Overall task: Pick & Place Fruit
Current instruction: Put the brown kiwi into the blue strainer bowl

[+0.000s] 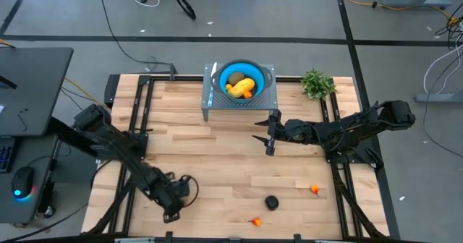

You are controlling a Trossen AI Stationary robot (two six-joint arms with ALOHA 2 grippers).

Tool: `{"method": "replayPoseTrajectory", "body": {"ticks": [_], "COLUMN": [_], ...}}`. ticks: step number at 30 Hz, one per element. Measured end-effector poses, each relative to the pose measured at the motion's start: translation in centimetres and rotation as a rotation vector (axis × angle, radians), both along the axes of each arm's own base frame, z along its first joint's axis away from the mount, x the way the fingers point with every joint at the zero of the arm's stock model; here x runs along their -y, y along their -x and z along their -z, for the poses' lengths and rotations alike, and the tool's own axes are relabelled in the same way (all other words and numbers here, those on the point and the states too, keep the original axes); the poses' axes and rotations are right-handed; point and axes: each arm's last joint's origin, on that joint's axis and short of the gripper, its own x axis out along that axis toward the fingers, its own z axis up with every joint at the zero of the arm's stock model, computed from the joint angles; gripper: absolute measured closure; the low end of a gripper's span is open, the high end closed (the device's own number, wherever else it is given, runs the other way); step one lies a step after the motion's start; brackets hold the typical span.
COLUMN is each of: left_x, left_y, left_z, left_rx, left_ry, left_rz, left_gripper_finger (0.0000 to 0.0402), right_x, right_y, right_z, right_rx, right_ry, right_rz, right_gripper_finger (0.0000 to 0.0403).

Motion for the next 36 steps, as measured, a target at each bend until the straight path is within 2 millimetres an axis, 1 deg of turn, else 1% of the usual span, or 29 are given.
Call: {"method": "replayPoseTrajectory", "body": {"ticks": [5,8,12,16,19,23,28,31,36], "left_x": [-2.6,-4.3,-6.9,-9.4,-11.2,-13.7,-17.4,-19.9,-24.1], "left_y": [-1.3,-2.4,-3.7,-5.2,-6.4,-7.6,-8.6,-8.9,-9.3], "left_z": [-2.0,-3.3,-5.4,-7.6,-9.2,-10.6,-11.4,-12.0,-13.1], "left_rx": [0.207,0.351,0.547,0.705,0.81,0.885,0.899,0.93,1.069], "left_ry": [-0.145,-0.25,-0.446,-0.641,-0.745,-0.864,-0.972,-1.01,-1.008], "left_rz": [0.025,-0.023,-0.114,-0.119,-0.12,-0.133,-0.135,-0.128,-0.144], "left_gripper_finger": [0.0151,0.0155,0.0156,0.015,0.015,0.0153,0.0151,0.0151,0.0151], "right_x": [0.0,0.0,0.0,0.0,0.0,0.1,0.4,0.5,0.5], "right_y": [0.0,0.0,0.0,-0.1,-0.1,-0.2,-0.1,-0.1,0.0], "right_z": [0.0,0.0,0.0,-0.2,-0.4,-0.7,-0.8,-0.8,-0.7], "right_rx": [0.002,0.003,0.01,0.033,0.064,0.097,0.104,0.109,0.114], "right_ry": [-0.017,-0.02,-0.019,-0.028,-0.052,-0.054,-0.029,-0.029,-0.067], "right_rz": [0.007,0.008,0.01,0.019,0.03,0.072,0.15,0.184,0.211], "right_gripper_finger": [0.0153,0.0153,0.0153,0.0153,0.0153,0.0153,0.0153,0.0153,0.0153]}}
